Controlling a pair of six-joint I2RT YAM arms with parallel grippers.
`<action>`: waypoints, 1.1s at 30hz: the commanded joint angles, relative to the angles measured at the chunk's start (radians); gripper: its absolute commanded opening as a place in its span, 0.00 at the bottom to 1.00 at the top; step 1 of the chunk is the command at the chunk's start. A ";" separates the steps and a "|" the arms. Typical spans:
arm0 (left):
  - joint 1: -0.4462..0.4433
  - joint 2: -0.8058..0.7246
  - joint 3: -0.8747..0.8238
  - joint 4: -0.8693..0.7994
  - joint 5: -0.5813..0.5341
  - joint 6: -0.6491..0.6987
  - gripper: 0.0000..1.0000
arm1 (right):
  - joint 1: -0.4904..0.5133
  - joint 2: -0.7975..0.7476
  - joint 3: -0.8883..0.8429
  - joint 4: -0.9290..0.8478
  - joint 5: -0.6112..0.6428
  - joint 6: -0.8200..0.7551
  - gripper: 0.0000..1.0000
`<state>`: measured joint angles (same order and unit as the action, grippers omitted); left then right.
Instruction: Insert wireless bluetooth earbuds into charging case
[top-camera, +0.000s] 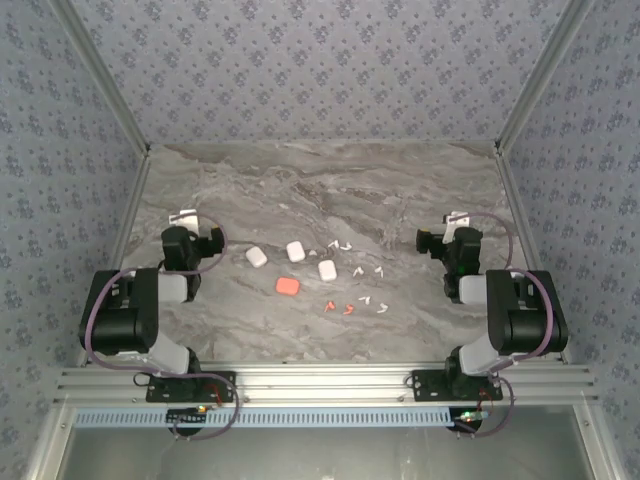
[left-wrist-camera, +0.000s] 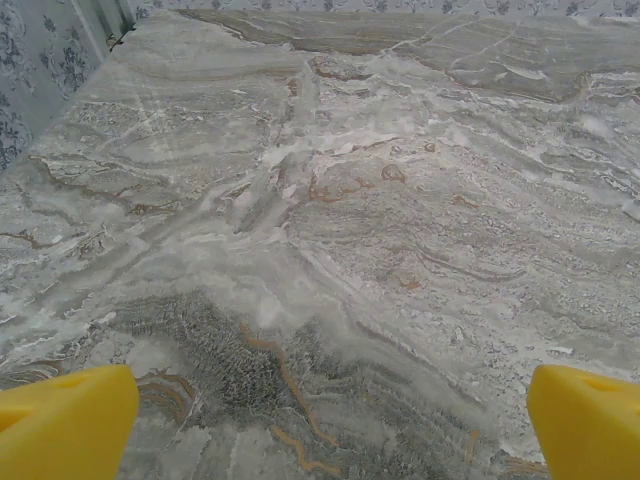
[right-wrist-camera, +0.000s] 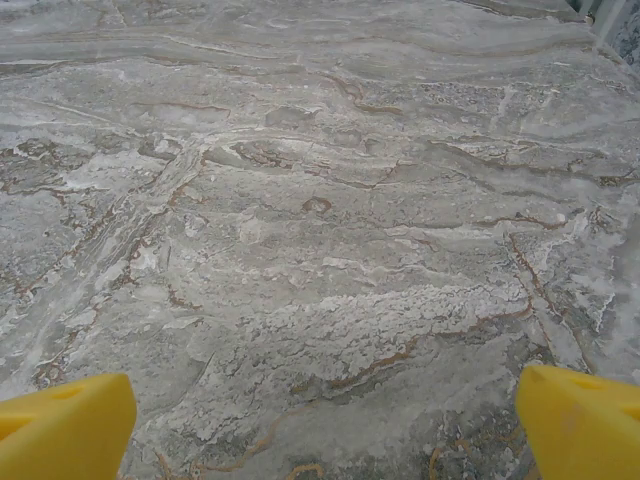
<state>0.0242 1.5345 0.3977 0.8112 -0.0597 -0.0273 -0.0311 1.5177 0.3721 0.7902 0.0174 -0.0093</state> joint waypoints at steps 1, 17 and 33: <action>-0.007 -0.002 0.013 0.003 0.008 -0.003 0.99 | -0.006 0.003 0.021 0.017 -0.008 -0.013 1.00; -0.006 -0.002 0.013 0.004 0.008 -0.004 0.99 | -0.004 0.003 0.021 0.017 -0.007 -0.014 1.00; -0.008 -0.161 -0.005 -0.089 0.021 0.005 0.99 | -0.016 -0.133 0.079 -0.188 -0.019 0.004 1.00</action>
<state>0.0219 1.4780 0.3958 0.7647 -0.0486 -0.0269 -0.0391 1.4815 0.3866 0.7261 0.0063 -0.0090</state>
